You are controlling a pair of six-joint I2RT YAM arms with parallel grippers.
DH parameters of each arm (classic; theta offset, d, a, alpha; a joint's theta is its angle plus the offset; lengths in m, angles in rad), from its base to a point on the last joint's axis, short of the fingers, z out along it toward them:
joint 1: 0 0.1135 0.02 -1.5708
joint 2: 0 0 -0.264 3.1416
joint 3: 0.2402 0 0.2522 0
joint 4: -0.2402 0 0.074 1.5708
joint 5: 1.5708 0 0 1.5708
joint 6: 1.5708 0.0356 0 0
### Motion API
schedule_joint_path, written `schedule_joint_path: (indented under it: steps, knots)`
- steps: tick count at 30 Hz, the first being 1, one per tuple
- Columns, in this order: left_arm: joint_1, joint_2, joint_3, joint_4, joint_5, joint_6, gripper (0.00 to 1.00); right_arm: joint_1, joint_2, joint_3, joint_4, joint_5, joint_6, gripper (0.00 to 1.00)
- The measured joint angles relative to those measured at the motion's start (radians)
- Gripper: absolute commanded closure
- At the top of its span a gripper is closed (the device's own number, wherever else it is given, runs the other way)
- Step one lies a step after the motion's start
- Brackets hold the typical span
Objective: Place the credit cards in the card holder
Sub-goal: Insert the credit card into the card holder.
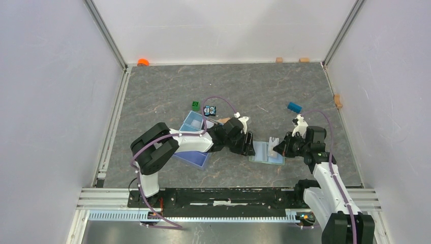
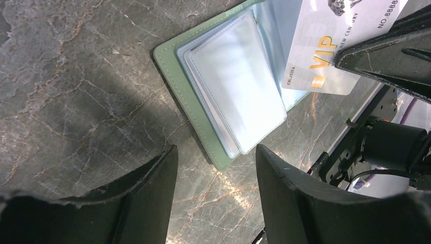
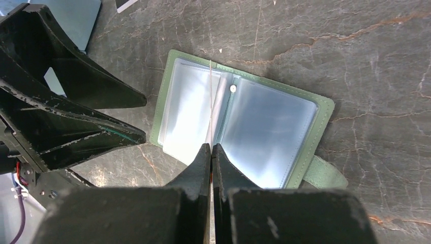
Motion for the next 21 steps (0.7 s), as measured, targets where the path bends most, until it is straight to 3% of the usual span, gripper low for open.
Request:
schedule_joint_path:
  steps: [21]
  knots:
    - [0.000,0.034,0.032,-0.011,-0.023,0.001,0.44,-0.022,0.002,-0.096,0.080,-0.092,0.071,1.00]
